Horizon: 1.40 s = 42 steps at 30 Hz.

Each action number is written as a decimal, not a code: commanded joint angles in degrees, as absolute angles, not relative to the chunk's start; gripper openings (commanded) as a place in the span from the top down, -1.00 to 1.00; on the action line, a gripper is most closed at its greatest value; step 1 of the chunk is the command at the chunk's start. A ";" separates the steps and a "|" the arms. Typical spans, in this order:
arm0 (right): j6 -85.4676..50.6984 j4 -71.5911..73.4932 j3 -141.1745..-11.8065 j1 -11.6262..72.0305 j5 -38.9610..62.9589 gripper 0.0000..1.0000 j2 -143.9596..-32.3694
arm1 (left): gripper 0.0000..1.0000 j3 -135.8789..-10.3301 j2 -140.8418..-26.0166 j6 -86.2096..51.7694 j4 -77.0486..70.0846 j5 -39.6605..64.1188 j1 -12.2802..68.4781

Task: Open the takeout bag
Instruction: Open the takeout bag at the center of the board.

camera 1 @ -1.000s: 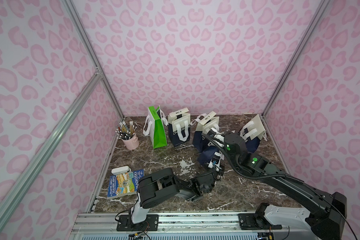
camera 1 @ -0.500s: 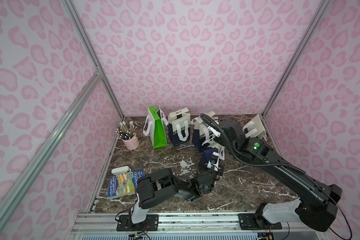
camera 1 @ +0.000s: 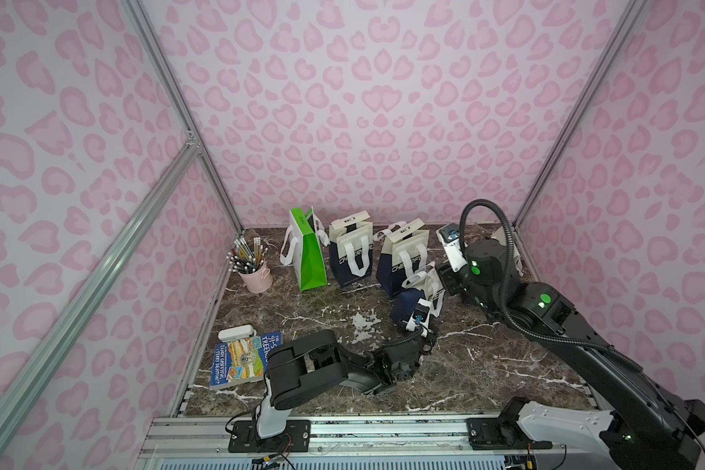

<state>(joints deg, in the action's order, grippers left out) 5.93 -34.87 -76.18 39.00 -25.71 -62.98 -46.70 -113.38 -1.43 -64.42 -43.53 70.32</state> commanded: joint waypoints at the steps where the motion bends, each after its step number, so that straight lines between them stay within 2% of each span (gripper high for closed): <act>1: 6.46 -31.59 -72.31 36.91 -26.25 -0.23 -59.18 | 0.90 -47.22 -113.17 -1.15 -62.40 -43.16 70.31; 5: 13.94 -26.53 -65.11 33.96 -26.92 -0.40 -54.04 | 0.90 -47.29 -113.08 -0.98 -62.23 -42.90 70.31; 8: 17.24 -27.98 -62.73 31.96 -26.42 -0.43 -53.73 | 0.90 -47.20 -112.86 -0.97 -61.96 -42.63 70.31; 13: 20.87 -24.08 -55.18 32.19 -17.02 -0.53 -48.47 | 0.91 -47.24 -112.59 -0.32 -61.89 -42.63 70.31; 15: 20.87 -22.04 -52.69 32.71 -13.16 -0.96 -46.65 | 0.90 -47.42 -112.64 -0.20 -61.84 -42.54 70.31; 16: 20.69 -21.53 -51.90 33.31 -12.79 -0.99 -46.43 | 0.91 -47.54 -112.76 -0.10 -61.71 -42.54 70.31; 23: 22.83 -14.28 -48.39 41.09 -20.38 -0.91 -47.02 | 0.91 -47.55 -112.68 0.26 -61.28 -42.37 70.31; 29: 25.59 -5.60 -45.76 41.57 -25.56 -0.81 -46.83 | 0.90 -47.46 -112.71 0.34 -60.91 -42.28 70.31; 42: 27.15 -2.27 -44.41 41.57 -23.71 -0.72 -49.16 | 0.90 -47.81 -112.85 0.86 -60.38 -42.29 70.31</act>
<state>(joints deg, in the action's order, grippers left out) 26.65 -5.41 -44.56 41.45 -24.43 -48.95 -47.48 -112.86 0.54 -62.15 -42.89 70.35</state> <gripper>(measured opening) 0.862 0.054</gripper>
